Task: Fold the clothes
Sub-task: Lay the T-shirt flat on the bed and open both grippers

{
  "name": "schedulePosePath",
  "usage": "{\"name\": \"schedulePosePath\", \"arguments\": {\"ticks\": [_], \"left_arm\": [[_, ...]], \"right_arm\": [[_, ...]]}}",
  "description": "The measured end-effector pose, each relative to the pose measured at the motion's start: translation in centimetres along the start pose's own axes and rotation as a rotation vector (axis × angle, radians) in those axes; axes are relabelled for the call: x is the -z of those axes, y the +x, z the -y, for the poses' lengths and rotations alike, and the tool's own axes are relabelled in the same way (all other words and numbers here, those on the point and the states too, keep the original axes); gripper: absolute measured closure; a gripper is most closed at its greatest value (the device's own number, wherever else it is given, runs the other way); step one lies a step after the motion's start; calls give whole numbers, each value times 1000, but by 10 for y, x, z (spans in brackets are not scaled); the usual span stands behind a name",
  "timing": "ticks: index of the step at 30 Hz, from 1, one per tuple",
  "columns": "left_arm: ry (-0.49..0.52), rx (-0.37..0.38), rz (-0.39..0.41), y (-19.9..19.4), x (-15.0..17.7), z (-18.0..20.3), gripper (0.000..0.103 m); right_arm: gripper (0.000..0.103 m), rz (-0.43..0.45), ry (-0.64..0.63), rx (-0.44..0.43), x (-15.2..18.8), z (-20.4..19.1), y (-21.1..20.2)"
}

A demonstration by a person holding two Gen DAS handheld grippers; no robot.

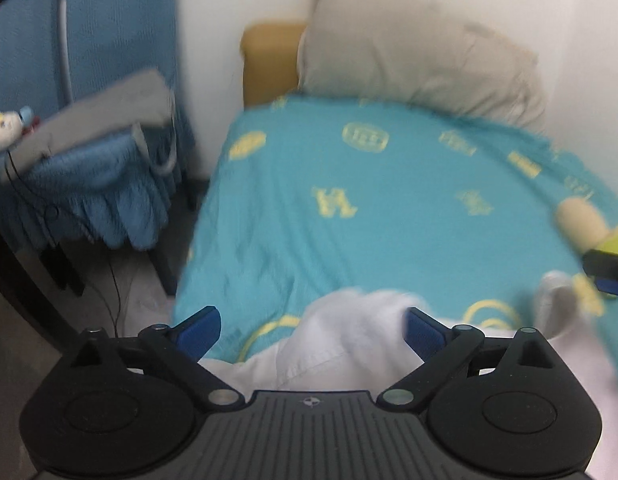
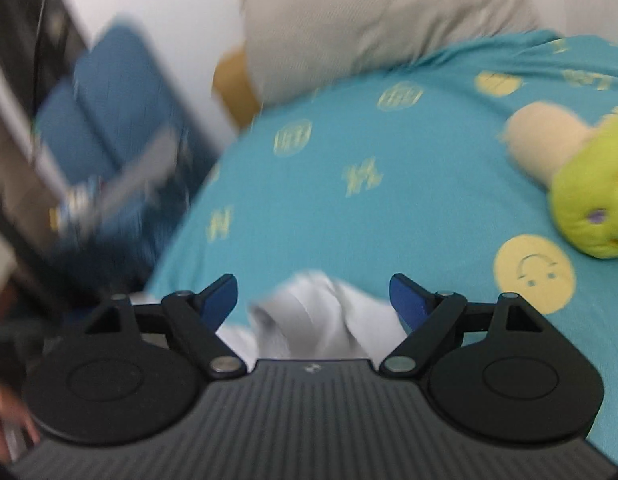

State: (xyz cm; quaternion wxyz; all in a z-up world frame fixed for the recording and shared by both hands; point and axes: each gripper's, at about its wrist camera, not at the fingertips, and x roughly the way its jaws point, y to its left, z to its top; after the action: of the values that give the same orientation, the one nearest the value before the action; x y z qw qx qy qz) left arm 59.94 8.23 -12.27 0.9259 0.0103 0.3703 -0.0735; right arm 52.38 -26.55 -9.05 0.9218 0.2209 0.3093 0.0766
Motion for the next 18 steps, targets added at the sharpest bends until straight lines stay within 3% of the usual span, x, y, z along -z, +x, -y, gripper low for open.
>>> {"name": "schedulePosePath", "arguments": {"ticks": [4,8,18], "left_arm": [[10,22,99,-64,11,2,1],[7,22,165,-136,37,11,1],[-39,40,290,-334,159,34,1]], "right_arm": [[18,67,11,90,8,-9,-44],[19,106,-35,91,31,-28,-110],[18,180,-138,59,129,-92,-308]]}}
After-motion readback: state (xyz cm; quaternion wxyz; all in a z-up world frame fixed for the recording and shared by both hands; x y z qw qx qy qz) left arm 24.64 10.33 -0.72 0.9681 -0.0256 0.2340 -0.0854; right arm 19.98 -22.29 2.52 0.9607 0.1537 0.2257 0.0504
